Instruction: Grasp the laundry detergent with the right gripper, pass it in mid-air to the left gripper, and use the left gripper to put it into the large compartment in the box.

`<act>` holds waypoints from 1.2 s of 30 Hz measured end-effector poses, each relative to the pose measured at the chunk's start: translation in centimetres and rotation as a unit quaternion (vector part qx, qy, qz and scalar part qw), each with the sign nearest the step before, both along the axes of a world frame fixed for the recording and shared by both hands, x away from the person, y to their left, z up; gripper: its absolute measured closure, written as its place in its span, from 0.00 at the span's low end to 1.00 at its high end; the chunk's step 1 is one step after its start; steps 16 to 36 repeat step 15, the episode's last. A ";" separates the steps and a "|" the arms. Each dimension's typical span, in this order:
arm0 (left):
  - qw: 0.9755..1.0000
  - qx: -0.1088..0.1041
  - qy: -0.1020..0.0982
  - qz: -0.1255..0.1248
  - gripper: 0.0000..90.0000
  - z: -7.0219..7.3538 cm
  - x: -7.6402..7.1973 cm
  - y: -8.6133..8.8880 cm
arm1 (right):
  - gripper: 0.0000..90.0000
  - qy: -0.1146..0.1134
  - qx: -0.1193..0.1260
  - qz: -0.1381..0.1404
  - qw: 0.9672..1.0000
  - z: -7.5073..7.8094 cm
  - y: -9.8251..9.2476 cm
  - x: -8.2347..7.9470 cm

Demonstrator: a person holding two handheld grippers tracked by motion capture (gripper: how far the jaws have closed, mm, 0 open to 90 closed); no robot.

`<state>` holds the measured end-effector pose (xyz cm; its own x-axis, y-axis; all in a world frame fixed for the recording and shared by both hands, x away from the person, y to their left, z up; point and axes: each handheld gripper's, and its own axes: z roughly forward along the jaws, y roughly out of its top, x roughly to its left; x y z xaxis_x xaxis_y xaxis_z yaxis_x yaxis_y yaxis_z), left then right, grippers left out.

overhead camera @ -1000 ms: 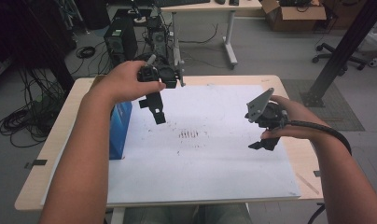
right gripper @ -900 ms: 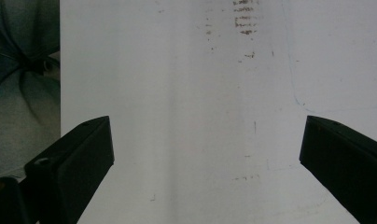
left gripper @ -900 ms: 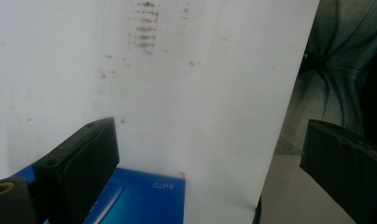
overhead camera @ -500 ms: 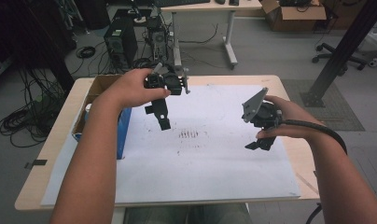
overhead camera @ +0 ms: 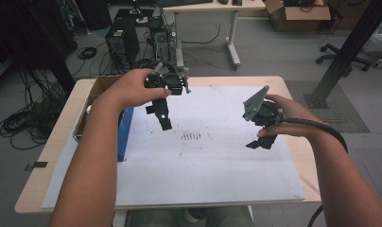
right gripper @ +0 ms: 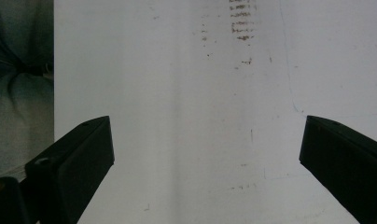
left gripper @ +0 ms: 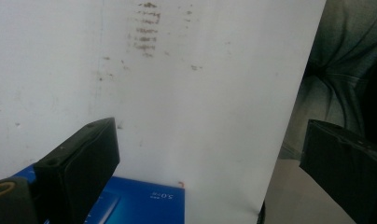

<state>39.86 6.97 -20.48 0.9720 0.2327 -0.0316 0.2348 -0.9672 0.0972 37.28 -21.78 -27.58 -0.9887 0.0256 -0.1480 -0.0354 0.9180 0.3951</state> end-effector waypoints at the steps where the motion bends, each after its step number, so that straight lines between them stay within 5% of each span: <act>1: 1.000 -0.001 0.000 0.000 0.05 0.0 0.0 0.1 | 0.04 0.000 0.000 0.000 1.000 0.0 0.0 0.0; 36: 1.000 0.001 0.000 0.006 0.05 0.2 -0.1 0.3 | 0.04 -0.002 0.003 0.000 1.000 0.1 0.1 -0.4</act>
